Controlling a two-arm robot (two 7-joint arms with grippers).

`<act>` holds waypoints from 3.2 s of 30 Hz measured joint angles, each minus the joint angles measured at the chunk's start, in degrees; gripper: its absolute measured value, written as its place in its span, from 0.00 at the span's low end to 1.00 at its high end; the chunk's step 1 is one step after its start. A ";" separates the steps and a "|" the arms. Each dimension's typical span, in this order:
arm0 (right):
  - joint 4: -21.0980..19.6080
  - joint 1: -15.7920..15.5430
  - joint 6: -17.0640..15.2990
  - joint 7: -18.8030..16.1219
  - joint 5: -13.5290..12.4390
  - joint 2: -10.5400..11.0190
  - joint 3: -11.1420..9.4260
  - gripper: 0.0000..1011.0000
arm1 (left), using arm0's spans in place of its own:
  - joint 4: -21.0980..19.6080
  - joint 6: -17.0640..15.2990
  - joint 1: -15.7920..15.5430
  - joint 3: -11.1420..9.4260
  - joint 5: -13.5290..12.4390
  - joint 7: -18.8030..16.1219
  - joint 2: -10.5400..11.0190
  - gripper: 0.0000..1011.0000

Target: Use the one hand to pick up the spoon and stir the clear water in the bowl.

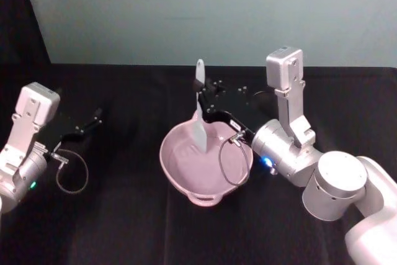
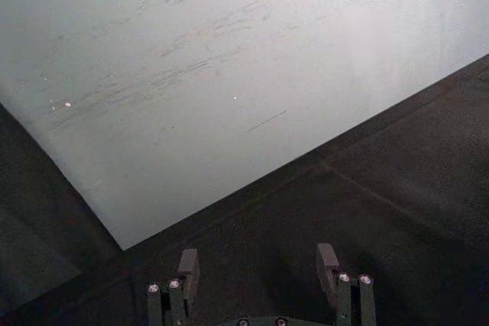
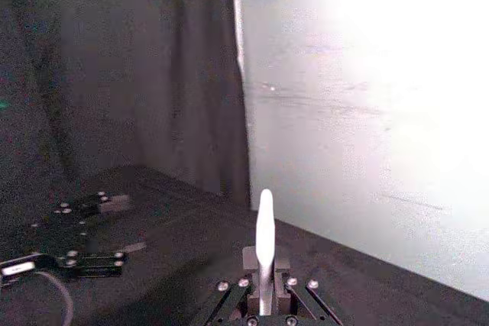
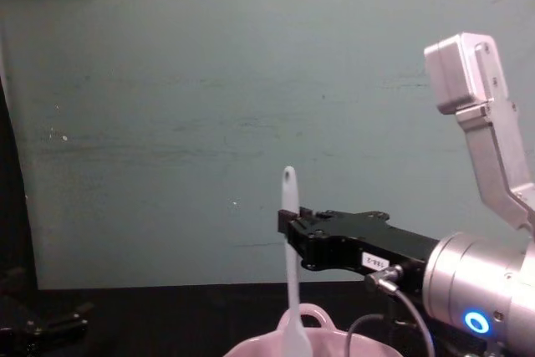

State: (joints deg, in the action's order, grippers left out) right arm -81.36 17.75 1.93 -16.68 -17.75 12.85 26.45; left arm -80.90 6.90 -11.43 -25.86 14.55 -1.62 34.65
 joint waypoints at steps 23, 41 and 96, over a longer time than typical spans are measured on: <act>-12.04 -8.54 -4.49 -5.48 -2.24 6.52 -4.96 0.11 | 0.00 0.00 0.00 0.00 0.00 0.00 0.00 1.00; -12.71 -7.47 -7.71 -7.94 -8.04 5.41 -0.44 0.11 | 0.00 0.00 0.00 0.00 0.00 0.00 0.00 1.00; -15.26 -11.93 -9.36 -1.55 -4.79 3.41 -6.05 0.11 | 0.00 0.00 0.00 0.00 0.00 0.00 0.00 1.00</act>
State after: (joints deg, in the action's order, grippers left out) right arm -96.62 5.82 -7.44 -18.24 -22.53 16.26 20.41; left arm -80.90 6.91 -11.43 -25.86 14.55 -1.62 34.65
